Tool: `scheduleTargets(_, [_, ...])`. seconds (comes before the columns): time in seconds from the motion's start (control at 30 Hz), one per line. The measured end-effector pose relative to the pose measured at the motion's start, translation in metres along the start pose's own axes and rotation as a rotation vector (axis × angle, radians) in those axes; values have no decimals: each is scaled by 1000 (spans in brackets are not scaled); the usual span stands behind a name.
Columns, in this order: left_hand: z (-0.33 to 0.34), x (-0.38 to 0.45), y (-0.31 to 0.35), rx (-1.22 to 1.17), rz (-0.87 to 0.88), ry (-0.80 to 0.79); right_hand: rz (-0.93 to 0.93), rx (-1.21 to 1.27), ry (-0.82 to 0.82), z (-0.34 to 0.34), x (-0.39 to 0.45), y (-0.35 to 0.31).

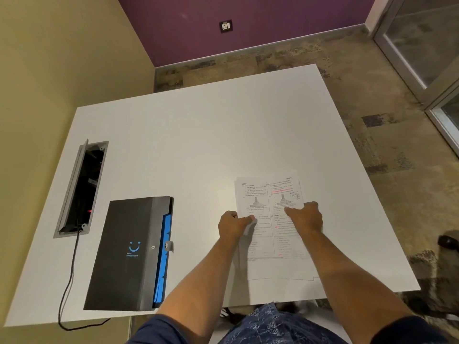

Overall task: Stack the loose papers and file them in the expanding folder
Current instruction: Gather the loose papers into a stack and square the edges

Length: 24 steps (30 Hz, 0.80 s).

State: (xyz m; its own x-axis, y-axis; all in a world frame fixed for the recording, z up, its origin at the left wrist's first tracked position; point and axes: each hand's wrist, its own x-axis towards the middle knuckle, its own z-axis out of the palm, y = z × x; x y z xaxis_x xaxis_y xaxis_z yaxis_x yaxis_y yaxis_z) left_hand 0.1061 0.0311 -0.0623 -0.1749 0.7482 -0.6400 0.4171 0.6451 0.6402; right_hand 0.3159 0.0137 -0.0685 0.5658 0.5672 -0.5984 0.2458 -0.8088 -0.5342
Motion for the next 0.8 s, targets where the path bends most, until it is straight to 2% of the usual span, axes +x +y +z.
scheduleTargets(0.07, [-3, 2, 4, -48, -3, 0, -19, -69, 19, -2, 0, 3])
scheduleTargets(0.17, [-5, 4, 7, 0, 81, 44, -88, -179, 165, -3, 0, 10])
scheduleTargets(0.3, [-10, 3, 18, -20, 114, -181, -153, -108, 27, -3, 7, 8])
scheduleTargets(0.4, [-16, 10, 31, -32, 151, -148, -155, -132, 80, -8, 12, 1])
scheduleTargets(0.53, [-16, 15, 45, 40, 117, -275, -267, -287, -54, -11, 16, -6])
scheduleTargets(0.67, [-8, 7, 28, 203, 99, 44, -180, -299, 124, -11, -2, -4])
scheduleTargets(0.8, [17, -21, 6, 256, 50, 69, -186, -395, 169, 10, -34, 1])
